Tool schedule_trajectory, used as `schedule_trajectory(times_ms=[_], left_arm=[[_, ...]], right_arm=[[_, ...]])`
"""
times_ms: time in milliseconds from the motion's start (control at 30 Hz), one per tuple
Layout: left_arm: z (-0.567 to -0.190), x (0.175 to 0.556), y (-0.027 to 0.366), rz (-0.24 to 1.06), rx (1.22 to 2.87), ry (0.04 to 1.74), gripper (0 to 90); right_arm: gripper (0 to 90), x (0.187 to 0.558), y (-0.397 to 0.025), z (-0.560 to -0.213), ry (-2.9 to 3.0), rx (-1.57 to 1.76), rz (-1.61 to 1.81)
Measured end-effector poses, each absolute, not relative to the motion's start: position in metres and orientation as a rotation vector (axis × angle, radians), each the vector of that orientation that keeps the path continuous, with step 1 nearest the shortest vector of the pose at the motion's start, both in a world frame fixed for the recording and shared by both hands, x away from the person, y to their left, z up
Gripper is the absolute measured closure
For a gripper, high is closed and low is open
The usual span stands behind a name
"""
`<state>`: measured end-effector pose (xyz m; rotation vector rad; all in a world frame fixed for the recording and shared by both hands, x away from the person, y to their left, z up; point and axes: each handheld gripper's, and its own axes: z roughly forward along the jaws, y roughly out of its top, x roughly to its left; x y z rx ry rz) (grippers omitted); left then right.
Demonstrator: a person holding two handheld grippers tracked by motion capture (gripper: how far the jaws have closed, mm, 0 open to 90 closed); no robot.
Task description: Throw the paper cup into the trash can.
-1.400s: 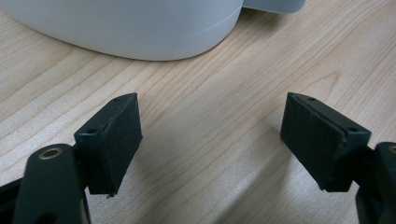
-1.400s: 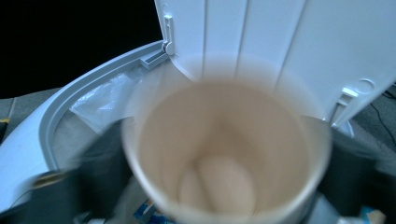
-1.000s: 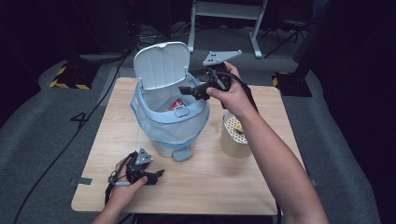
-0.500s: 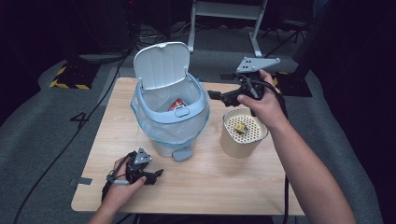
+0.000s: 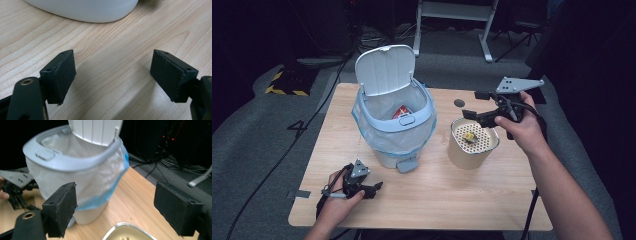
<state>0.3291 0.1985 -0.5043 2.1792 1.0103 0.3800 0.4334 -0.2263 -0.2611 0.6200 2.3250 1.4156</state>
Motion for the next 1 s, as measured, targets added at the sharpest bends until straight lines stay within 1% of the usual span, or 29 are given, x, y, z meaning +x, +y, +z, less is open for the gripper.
schedule_trajectory(times_ms=[33, 133, 267, 367, 533, 600, 633, 667, 800, 867, 900, 967, 1000], left_arm=[[-0.504, 0.329, 0.199, 0.376, 2.180, 1.010, 20.7], [-0.504, 0.330, 0.200, 0.370, 2.175, 1.010, 20.6], [-0.504, 0.330, 0.201, 0.351, 2.158, 1.024, 21.1], [-0.504, 0.330, 0.203, 0.385, 2.176, 1.011, 22.0], [-0.504, 0.332, 0.205, 0.383, 2.177, 1.014, 22.0], [-0.504, 0.333, 0.206, 0.386, 2.176, 1.016, 22.0], [-0.504, 0.333, 0.206, 0.387, 2.169, 1.027, 22.0], [-0.504, 0.333, 0.206, 0.387, 2.169, 1.027, 22.0], [-0.504, 0.332, 0.207, 0.386, 2.166, 1.035, 21.9], [-0.504, 0.332, 0.208, 0.385, 2.167, 1.034, 21.8], [-0.504, 0.332, 0.208, 0.384, 2.175, 1.026, 20.9], [-0.504, 0.332, 0.208, 0.382, 2.177, 1.025, 19.8], [-0.504, 0.333, 0.207, 0.384, 2.178, 1.022, 18.2]], right_arm=[[18.7, 0.430, -0.236, -0.267, 2.319, 0.632, 1.379], [19.3, 0.427, -0.245, -0.273, 2.322, 0.652, 1.353], [19.7, 0.419, -0.265, -0.291, 2.328, 0.707, 1.309], [19.5, 0.412, -0.277, -0.301, 2.331, 0.725, 1.295], [19.3, 0.401, -0.293, -0.314, 2.321, 0.758, 1.282], [19.1, 0.395, -0.301, -0.323, 2.303, 0.786, 1.259], [19.1, 0.390, -0.308, -0.334, 2.324, 0.799, 1.226], [19.1, 0.390, -0.308, -0.334, 2.324, 0.799, 1.226], [19.3, 0.377, -0.329, -0.358, 2.320, 0.864, 1.228], [19.3, 0.376, -0.333, -0.363, 2.318, 0.879, 1.228], [20.2, 0.373, -0.340, -0.373, 2.324, 0.905, 1.214], [20.2, 0.372, -0.344, -0.379, 2.331, 0.915, 1.209], [20.1, 0.369, -0.350, -0.390, 2.334, 0.944, 1.196]])
